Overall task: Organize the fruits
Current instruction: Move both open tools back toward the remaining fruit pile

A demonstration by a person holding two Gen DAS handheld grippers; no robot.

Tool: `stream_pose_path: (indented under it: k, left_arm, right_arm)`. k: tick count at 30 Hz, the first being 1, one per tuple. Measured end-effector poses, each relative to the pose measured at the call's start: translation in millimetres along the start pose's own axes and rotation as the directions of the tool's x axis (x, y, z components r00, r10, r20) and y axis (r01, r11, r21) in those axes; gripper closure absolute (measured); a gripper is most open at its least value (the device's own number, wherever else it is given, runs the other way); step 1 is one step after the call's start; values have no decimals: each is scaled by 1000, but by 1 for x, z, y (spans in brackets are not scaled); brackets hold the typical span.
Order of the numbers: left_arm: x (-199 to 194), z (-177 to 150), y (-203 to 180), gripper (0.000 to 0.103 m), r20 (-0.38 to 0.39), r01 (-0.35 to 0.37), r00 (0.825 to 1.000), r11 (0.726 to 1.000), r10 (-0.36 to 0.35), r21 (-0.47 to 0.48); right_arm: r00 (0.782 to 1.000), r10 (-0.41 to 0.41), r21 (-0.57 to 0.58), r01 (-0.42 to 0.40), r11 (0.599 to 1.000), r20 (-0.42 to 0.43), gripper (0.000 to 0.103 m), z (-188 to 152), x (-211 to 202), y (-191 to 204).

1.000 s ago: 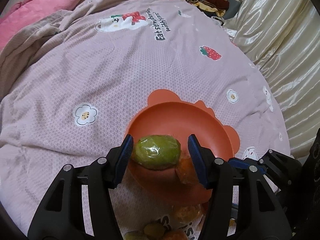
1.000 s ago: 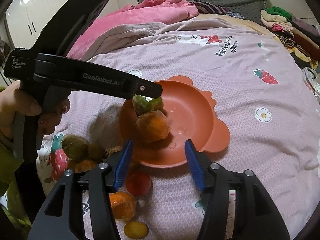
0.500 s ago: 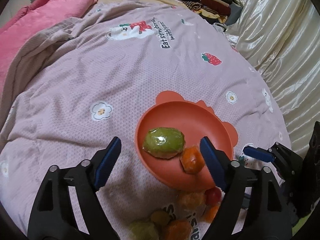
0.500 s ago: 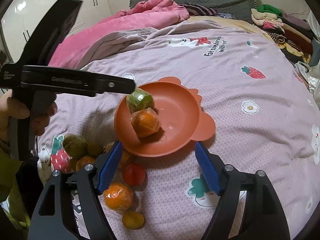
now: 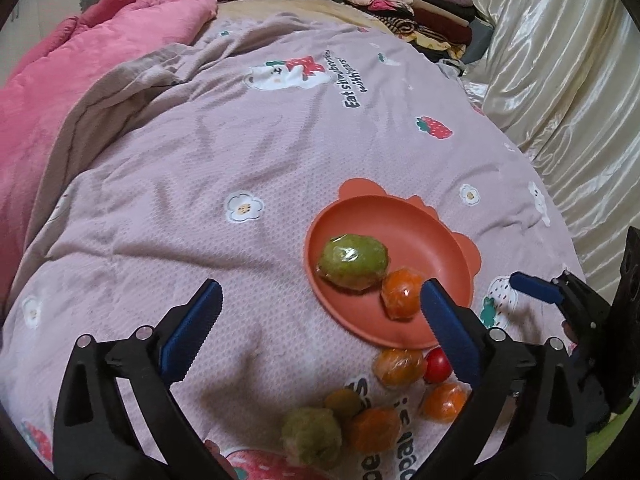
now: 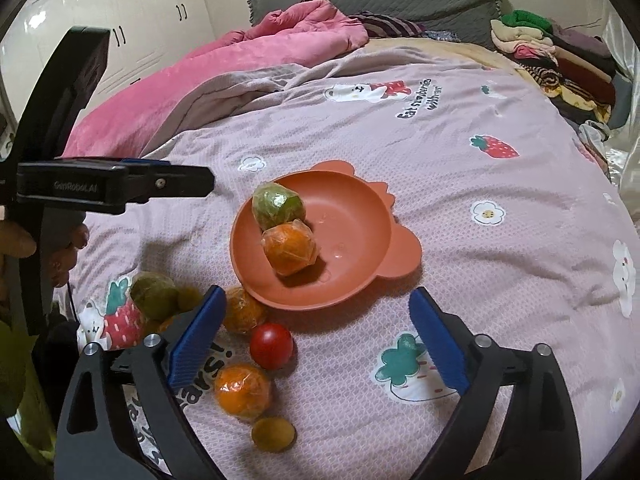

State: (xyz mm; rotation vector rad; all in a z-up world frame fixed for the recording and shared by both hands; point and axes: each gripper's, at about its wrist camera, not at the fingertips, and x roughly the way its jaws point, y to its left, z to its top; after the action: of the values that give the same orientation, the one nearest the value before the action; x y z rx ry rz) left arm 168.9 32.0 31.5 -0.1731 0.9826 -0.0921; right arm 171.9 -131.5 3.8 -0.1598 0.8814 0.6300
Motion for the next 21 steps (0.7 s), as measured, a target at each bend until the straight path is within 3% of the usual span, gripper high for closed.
stream_pose_path:
  k: [11, 21]
  left_arm:
    - [-19, -14, 11, 10, 40, -50, 998, 999, 51, -17]
    - [-32, -33, 3, 10, 69, -89, 994, 996, 87, 21]
  right_arm:
    - [1000, -13, 7, 13, 1000, 14, 9, -3, -10, 4]
    - [1000, -14, 8, 14, 1000, 14, 8, -12, -16, 12]
